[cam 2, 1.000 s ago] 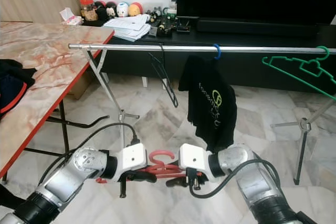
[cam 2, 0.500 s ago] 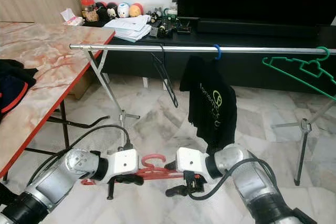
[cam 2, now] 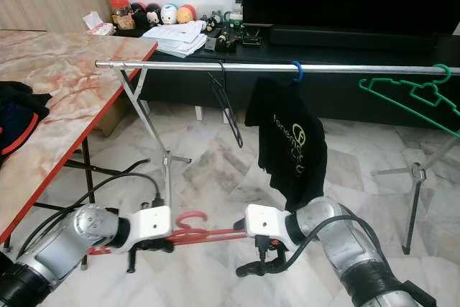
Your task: Hang hanger
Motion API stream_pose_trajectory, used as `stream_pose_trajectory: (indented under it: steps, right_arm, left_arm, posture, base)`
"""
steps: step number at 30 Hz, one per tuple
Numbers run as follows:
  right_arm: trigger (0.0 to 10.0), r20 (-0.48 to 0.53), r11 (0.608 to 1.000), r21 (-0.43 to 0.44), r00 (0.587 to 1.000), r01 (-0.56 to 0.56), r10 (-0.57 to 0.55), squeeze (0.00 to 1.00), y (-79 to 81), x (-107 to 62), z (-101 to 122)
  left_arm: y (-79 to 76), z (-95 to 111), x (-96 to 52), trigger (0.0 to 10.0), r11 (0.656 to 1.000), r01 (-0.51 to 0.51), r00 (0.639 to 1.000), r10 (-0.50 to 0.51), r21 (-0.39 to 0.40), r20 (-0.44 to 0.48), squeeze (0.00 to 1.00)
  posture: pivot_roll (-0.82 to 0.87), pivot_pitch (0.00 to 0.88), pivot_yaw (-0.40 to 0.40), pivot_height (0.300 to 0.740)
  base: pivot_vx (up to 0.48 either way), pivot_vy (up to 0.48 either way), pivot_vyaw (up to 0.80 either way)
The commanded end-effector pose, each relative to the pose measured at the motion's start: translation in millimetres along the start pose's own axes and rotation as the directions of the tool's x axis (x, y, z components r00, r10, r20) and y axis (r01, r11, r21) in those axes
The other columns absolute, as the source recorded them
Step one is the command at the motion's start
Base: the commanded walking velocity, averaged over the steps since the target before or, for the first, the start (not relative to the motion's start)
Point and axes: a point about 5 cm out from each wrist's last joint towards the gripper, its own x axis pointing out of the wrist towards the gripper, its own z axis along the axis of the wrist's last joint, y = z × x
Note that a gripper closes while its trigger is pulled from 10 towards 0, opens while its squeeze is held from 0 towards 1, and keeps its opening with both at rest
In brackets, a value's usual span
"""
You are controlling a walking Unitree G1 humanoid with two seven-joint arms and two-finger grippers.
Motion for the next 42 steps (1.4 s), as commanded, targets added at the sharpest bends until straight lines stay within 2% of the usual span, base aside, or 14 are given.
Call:
stream_pose_trajectory:
  steps: [1, 6, 10, 13, 14, 16, 18, 19, 20, 22, 28, 33, 39, 42]
  right_arm:
    - [10.0, -0.003, 0.987, 0.073, 0.990, 0.141, -0.141, 0.00, -8.8, 3.1, -8]
    - [10.0, -0.075, 0.856, 0.376, 0.932, 0.355, -0.354, 0.00, 1.9, 17.9, -46]
    - [10.0, -0.365, 0.648, 0.569, 0.862, 0.506, -0.352, 0.00, 67.1, 51.1, -103]
    - [10.0, -0.379, 0.565, 0.645, 0.857, 0.514, -0.348, 0.00, 84.6, 61.1, -108]
    - [10.0, -0.378, 0.517, 0.683, 0.855, 0.516, -0.354, 0.00, 91.5, 65.4, -109]
    - [10.0, -0.412, 0.306, 0.791, 0.831, 0.530, -0.375, 0.00, 115.5, 78.0, -114]
    - [10.0, -0.444, 0.231, 0.808, 0.818, 0.542, -0.366, 0.00, 128.1, 83.4, -117]
    - [10.0, -0.471, 0.204, 0.806, 0.811, 0.555, -0.346, 0.00, 150.6, 94.0, -117]
    - [10.0, -0.471, 0.204, 0.806, 0.811, 0.555, -0.346, 0.00, 150.6, 94.0, -117]
    - [10.0, -0.497, 0.103, 0.817, 0.783, 0.568, -0.373, 0.00, 158.9, 95.9, -119]
    - [10.0, -0.584, -0.105, 0.794, 0.703, 0.599, -0.406, 0.00, 152.8, 75.2, -137]
    - [10.0, -0.595, -0.105, 0.777, 0.669, 0.621, -0.445, 0.00, 143.6, 69.5, -138]
    - [10.0, -0.640, -0.172, 0.747, 0.626, 0.642, -0.446, 0.00, 145.7, 72.6, -137]
    - [10.0, -0.629, -0.148, 0.756, 0.644, 0.638, -0.436, 0.00, 149.9, 77.0, -134]
  left_arm:
    - [2.5, -13, -1.6, 10.0, 0.991, -0.068, 0.998, 0.070, -0.115, 0.011, 0.00]
    - [-0.5, -39, 7.2, 10.0, 0.932, -0.236, 0.970, 0.242, -0.277, -0.011, 0.00]
    - [-16.0, -74, 23.1, 10.0, 0.770, -0.440, 0.894, 0.422, -0.462, -0.147, 0.00]
    - [-20.3, -84, 25.2, 10.0, 0.706, -0.516, 0.853, 0.476, -0.484, -0.215, 0.00]
    - [-23.2, -89, 26.3, 10.0, 0.671, -0.539, 0.837, 0.491, -0.509, -0.241, 0.00]
    - [-43.2, -110, 28.9, 10.0, 0.632, -0.599, 0.801, 0.479, -0.492, -0.359, 0.00]
    - [-54.9, -120, 29.6, 10.0, 0.621, -0.614, 0.789, 0.464, -0.487, -0.404, 0.00]
    - [-85.0, -142, 28.1, 10.0, 0.526, -0.644, 0.764, 0.406, -0.555, -0.501, 0.00]
    - [-85.0, -142, 28.1, 10.0, 0.526, -0.644, 0.764, 0.406, -0.555, -0.501, 0.00]
    - [-121.4, -164, 21.5, 10.0, 0.330, -0.689, 0.724, 0.335, -0.645, -0.602, 0.00]
    - [-158.2, -181, 14.4, 10.0, 0.254, -0.720, 0.693, 0.220, -0.645, -0.687, 0.00]
    - [-160.9, -181, 14.2, 10.0, 0.178, -0.734, 0.679, 0.242, -0.656, -0.694, 0.00]
    - [-153.5, -175, 21.4, 10.0, 0.235, -0.722, 0.691, 0.263, -0.650, -0.673, 0.00]
    - [-150.8, -174, 22.6, 10.0, 0.239, -0.724, 0.689, 0.267, -0.647, -0.674, 0.00]
  posture:
    - [-0.01, 0.096, 0.056, 0.740]
    - [-0.01, 0.091, 0.047, 0.740]
    - [0.01, 0.078, 0.036, 0.740]
    - [0.01, 0.074, 0.033, 0.740]
    - [0.01, 0.072, 0.032, 0.740]
    - [0.00, 0.060, 0.027, 0.740]
    - [0.00, 0.056, 0.022, 0.740]
    - [0.01, 0.043, 0.012, 0.740]
    - [0.01, 0.043, 0.012, 0.740]
    - [0.01, 0.036, 0.017, 0.740]
    - [0.00, 0.013, 0.031, 0.740]
    - [0.00, 0.000, 0.031, 0.740]
    - [-0.01, 0.000, 0.040, 0.740]
    - [-0.01, 0.000, 0.039, 0.740]
  base:
    - [0.000, 0.000, 0.00]
    - [0.000, 0.000, 0.00]
    - [0.000, 0.000, 0.00]
    - [0.000, 0.000, 0.00]
    - [0.000, 0.000, 0.00]
    - [0.000, 0.000, 0.00]
    - [0.000, 0.000, 0.00]
    - [0.000, 0.000, 0.00]
    - [0.000, 0.000, 0.00]
    - [0.000, 0.000, 0.00]
    - [0.000, 0.000, 0.00]
    - [0.000, -0.183, 0.00]
    - [0.000, -0.371, 0.00]
    - [0.000, -0.417, 0.00]
